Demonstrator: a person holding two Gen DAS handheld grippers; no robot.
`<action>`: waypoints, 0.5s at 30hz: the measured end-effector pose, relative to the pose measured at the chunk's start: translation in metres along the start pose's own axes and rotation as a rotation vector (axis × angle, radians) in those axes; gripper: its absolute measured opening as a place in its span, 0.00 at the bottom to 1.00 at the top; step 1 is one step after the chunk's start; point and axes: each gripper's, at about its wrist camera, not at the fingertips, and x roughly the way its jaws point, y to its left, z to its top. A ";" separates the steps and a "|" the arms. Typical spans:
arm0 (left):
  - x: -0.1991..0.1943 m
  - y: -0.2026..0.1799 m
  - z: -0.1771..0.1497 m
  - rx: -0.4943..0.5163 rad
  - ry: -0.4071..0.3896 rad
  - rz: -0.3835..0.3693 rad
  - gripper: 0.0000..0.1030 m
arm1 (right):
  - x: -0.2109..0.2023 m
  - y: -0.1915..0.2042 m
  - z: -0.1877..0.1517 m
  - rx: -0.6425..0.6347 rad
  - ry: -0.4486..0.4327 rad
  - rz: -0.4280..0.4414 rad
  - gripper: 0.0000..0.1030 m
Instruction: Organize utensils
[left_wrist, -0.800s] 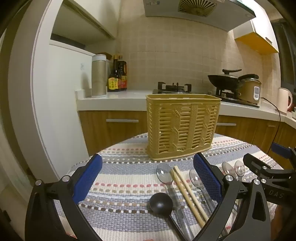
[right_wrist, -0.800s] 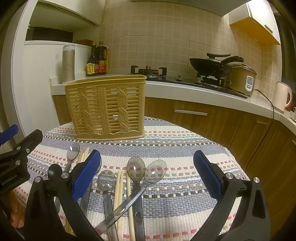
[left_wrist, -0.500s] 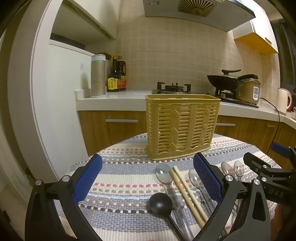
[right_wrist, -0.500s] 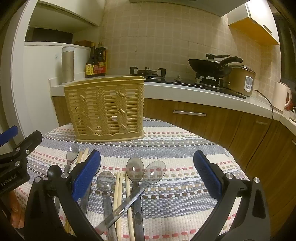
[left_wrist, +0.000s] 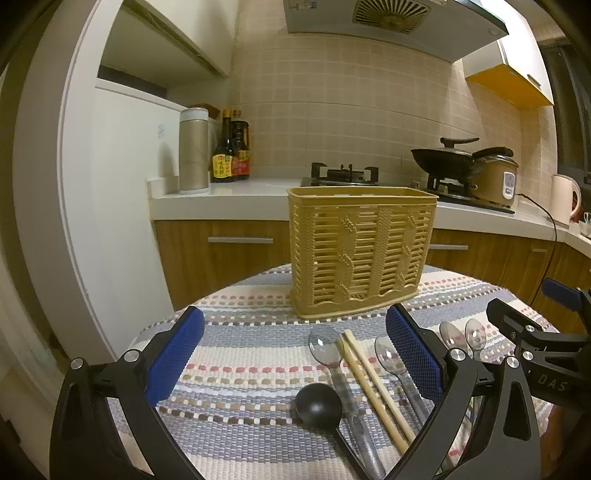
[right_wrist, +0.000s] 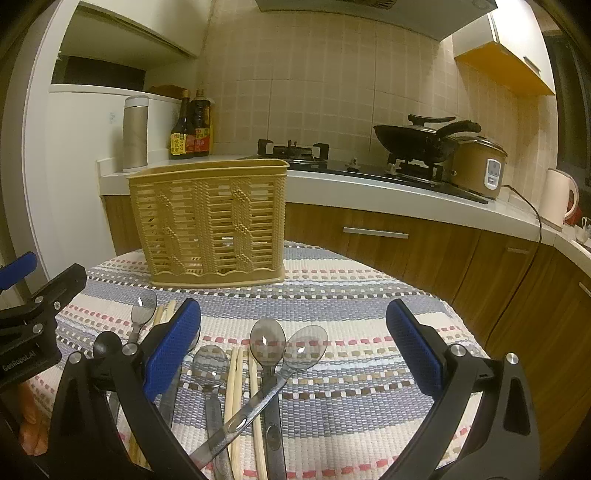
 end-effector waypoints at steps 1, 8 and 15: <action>0.000 0.000 0.000 0.000 0.000 -0.001 0.93 | 0.000 0.000 0.000 -0.001 0.000 0.000 0.93; 0.001 0.000 0.000 0.000 0.002 -0.002 0.93 | 0.000 0.000 0.000 0.004 -0.001 0.001 0.93; 0.000 0.000 0.000 -0.002 0.004 0.002 0.93 | 0.000 0.000 0.000 0.000 -0.003 -0.005 0.93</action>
